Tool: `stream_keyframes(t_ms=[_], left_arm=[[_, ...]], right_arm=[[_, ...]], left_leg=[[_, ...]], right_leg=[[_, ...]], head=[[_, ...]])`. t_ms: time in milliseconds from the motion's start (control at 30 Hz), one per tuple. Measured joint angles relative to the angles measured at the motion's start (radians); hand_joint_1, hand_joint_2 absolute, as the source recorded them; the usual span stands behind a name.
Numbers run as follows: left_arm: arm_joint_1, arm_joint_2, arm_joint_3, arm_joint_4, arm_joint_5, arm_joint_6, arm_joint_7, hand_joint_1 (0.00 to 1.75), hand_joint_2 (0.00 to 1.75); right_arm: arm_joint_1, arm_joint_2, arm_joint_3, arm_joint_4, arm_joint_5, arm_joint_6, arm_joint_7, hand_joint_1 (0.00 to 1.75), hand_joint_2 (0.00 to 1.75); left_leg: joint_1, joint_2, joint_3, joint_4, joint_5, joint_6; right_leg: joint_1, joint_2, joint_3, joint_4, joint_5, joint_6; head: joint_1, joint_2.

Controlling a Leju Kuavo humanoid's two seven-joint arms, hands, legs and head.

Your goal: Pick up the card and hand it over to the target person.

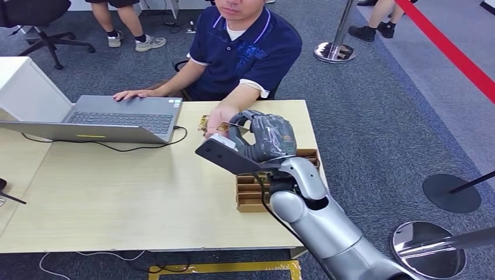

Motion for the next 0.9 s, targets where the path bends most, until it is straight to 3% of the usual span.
stream_keyframes(t_ms=[300,333,400,433,467,500,533,600,733,900], left_arm=[[0.0,0.001,-0.005,0.0,-0.003,0.0,-0.002,0.0,0.0],[0.001,0.001,-0.008,0.0,-0.006,0.0,-0.003,0.0,0.44],[0.001,0.002,-0.013,0.001,-0.011,-0.001,-0.004,0.0,1.31],[0.001,0.002,-0.013,0.001,-0.011,-0.001,-0.004,0.0,1.75],[0.002,0.002,-0.013,0.001,-0.011,-0.001,-0.004,0.0,1.75],[0.002,0.001,-0.013,0.001,-0.01,-0.001,-0.004,0.0,1.75],[0.002,0.001,-0.011,0.001,-0.009,-0.001,-0.005,0.0,1.75],[0.002,0.001,-0.007,0.0,-0.006,-0.003,-0.008,0.0,1.75],[0.002,0.001,0.002,0.0,0.0,-0.006,-0.006,0.0,0.0],[0.002,0.001,0.003,0.001,0.002,-0.007,-0.004,0.0,0.0]], right_arm=[[-0.018,0.015,-0.001,0.075,-0.011,-0.014,-0.013,1.55,1.75],[-0.019,0.015,-0.001,0.076,-0.012,-0.014,-0.014,1.56,1.75],[-0.018,0.015,0.0,0.077,-0.012,-0.014,-0.014,1.04,1.75],[-0.018,0.015,0.0,0.077,-0.012,-0.014,-0.014,0.65,1.75],[-0.018,0.015,0.0,0.077,-0.012,-0.014,-0.014,0.26,1.75],[-0.018,0.015,0.0,0.077,-0.013,-0.014,-0.014,0.13,1.75],[-0.017,0.016,0.001,0.076,-0.014,-0.013,-0.014,0.0,1.75],[-0.016,0.017,0.002,0.072,-0.016,-0.011,-0.014,0.0,1.75],[-0.017,0.018,0.002,0.064,-0.017,-0.007,-0.013,0.0,1.75],[-0.012,0.015,-0.001,0.053,-0.019,-0.005,-0.011,0.0,1.75]], left_leg=[[0.0,-0.001,0.0,0.0,0.0,0.0],[0.0,-0.001,0.0,0.0,0.0,0.0],[0.0,-0.001,0.0,0.0,0.0,0.0],[0.0,-0.001,0.0,0.0,0.0,0.0],[0.0,-0.001,0.0,0.0,0.0,0.0],[0.0,-0.001,0.0,0.0,0.0,0.0],[0.0,-0.001,0.0,0.0,0.0,0.0],[0.001,-0.001,-0.001,0.0,0.0,0.0],[0.0,-0.001,-0.001,0.0,0.0,0.0],[0.0,-0.002,-0.001,0.0,0.0,-0.001]], right_leg=[[0.0,-0.001,0.0,0.0,0.0,0.0],[0.0,-0.001,0.0,0.0,0.0,0.0],[0.0,-0.001,0.0,0.0,0.0,0.0],[0.0,-0.001,0.0,0.0,0.0,0.0],[0.0,-0.001,0.0,0.0,0.0,0.0],[0.0,-0.001,0.0,0.0,0.0,0.0],[0.0,-0.001,0.0,0.0,0.0,0.0],[0.001,-0.001,0.0,0.0,-0.001,0.0],[0.0,-0.001,0.0,0.0,-0.001,0.0],[0.001,-0.002,-0.001,0.001,-0.001,-0.001]], head=[[0.0,0.0],[0.0,0.0],[0.0,0.0],[0.0,0.0],[0.0,0.0],[0.0,0.0],[0.0,0.0],[0.0,0.0],[0.0,0.0],[0.0,0.0]])
